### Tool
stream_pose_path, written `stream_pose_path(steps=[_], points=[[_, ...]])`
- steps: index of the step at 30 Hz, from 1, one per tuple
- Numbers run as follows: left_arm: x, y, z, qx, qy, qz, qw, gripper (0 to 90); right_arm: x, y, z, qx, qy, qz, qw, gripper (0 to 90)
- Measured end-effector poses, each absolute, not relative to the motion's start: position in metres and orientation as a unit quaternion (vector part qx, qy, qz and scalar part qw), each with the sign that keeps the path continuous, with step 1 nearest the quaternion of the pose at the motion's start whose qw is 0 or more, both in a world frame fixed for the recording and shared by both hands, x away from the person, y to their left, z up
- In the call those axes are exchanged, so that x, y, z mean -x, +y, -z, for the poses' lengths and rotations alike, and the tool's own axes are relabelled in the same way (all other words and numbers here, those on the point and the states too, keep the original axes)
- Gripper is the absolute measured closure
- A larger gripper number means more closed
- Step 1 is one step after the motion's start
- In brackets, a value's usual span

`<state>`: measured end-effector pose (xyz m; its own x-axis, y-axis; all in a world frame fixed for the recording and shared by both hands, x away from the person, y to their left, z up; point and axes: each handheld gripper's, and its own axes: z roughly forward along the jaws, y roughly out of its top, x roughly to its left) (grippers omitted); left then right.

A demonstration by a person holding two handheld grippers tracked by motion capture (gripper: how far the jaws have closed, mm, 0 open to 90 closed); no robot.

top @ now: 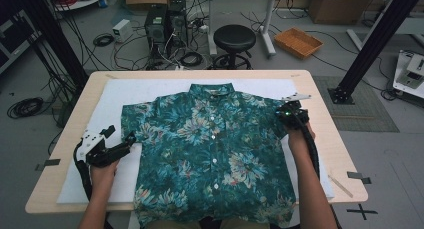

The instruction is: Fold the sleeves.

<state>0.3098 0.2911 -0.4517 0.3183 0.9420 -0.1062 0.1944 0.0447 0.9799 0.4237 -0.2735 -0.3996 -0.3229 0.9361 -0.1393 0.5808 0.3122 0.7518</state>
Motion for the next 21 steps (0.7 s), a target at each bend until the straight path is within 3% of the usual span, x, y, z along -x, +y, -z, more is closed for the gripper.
stream_pose_path(steps=[5,8,9,11,15,17,21], points=[[-0.310,0.292,0.452,-0.603,0.471,-0.340,0.546,19.6,-0.427,-0.242,0.399,-0.463,0.781,-0.317,0.274,82.9],[-0.310,0.292,0.452,-0.603,0.472,-0.338,0.548,19.6,-0.427,-0.225,0.399,-0.426,0.797,-0.364,0.227,75.1],[-0.310,0.292,0.452,-0.601,0.473,-0.338,0.549,19.6,-0.427,-0.223,0.396,-0.429,0.787,-0.375,0.237,71.0],[-0.310,0.292,0.452,-0.602,0.472,-0.337,0.549,19.6,-0.427,-0.225,0.396,-0.436,0.781,-0.377,0.240,69.5],[-0.310,0.292,0.452,-0.604,0.471,-0.336,0.548,19.6,-0.430,-0.246,0.398,-0.503,0.744,-0.338,0.281,56.3],[-0.310,0.292,0.452,-0.604,0.471,-0.336,0.548,19.6,-0.434,-0.256,0.404,-0.538,0.725,-0.332,0.272,51.1],[-0.310,0.292,0.452,-0.605,0.471,-0.334,0.549,19.6,-0.443,-0.265,0.417,-0.572,0.712,-0.324,0.247,51.6]])
